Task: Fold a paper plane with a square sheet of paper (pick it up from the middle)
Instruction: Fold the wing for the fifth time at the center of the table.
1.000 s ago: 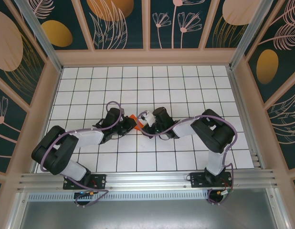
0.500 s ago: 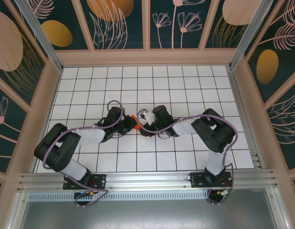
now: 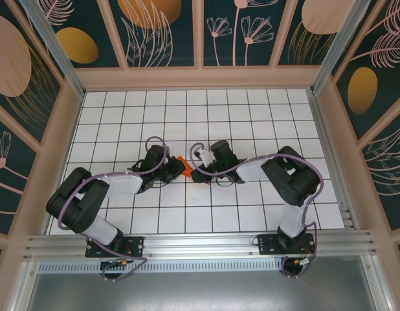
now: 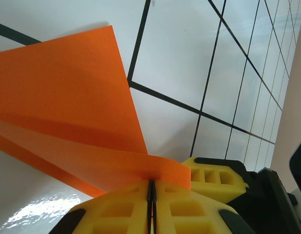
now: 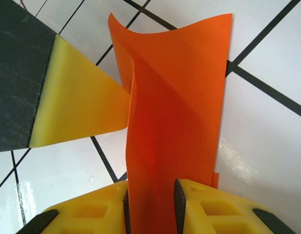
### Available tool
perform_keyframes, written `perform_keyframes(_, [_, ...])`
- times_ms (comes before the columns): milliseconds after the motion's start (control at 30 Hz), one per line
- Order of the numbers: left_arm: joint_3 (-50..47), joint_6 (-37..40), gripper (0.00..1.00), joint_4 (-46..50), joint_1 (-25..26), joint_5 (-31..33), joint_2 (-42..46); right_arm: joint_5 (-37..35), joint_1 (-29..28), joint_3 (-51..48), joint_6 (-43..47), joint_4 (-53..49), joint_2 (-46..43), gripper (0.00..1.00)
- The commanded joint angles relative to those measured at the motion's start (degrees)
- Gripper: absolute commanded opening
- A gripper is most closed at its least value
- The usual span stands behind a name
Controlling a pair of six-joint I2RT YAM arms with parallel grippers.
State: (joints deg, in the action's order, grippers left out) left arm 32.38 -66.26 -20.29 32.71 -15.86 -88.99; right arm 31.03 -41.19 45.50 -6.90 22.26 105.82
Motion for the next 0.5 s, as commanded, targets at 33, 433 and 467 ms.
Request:
perform_keyframes(33, [-0.14,-0.24,0.13,1.22,0.35,0.66,0.57,3.17,0.14,2.05,-1.20,-1.17,-1.85,0.31])
perform_keyframes(433, [-0.74,-0.06,0.13,1.64,0.51,0.88,1.81,5.03,0.21,2.21,-2.92,-1.18,-0.83,0.16])
perform_keyframes(467, [-0.88,-0.07,0.13,1.37,0.47,1.00,2.40,5.53,0.23,1.51,-3.33,-0.55,-0.85,0.13])
